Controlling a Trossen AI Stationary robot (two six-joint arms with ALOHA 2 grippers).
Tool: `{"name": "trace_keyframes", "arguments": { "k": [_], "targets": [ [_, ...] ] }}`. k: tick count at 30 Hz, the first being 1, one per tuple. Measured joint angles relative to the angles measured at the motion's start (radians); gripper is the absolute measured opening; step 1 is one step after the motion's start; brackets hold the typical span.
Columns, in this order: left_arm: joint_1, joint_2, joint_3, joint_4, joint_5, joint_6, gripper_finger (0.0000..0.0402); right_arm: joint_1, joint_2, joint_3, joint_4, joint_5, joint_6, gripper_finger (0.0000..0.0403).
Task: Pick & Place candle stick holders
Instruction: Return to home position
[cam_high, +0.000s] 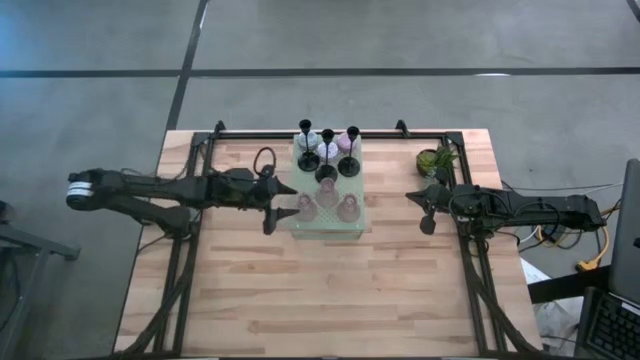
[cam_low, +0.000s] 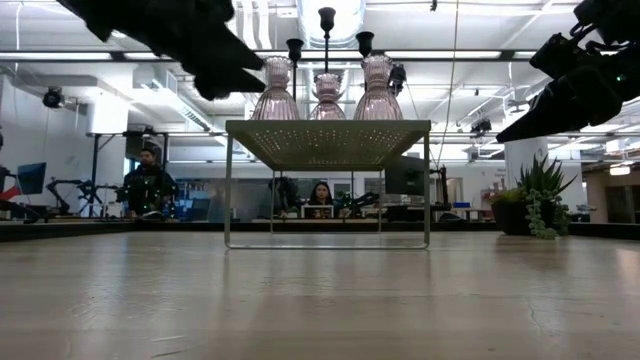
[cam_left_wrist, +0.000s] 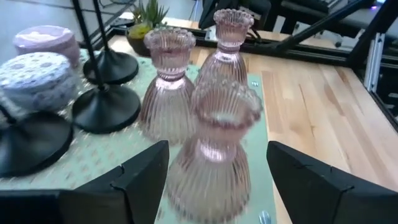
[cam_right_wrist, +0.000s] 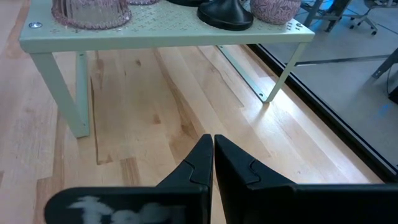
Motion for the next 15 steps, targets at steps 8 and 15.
{"name": "trace_keyframes", "arguments": {
  "k": [8, 15],
  "targets": [
    [0.000, -0.178, 0.000, -0.123, 0.001, -0.005, 0.0273, 0.000, 0.000, 0.000, 0.000, 0.000, 0.000, 0.0009],
    [0.000, -0.303, 0.000, -0.164, 0.008, -0.019, 0.0249, 0.000, 0.000, 0.000, 0.000, 0.000, 0.000, 0.0009]
  ]
}}
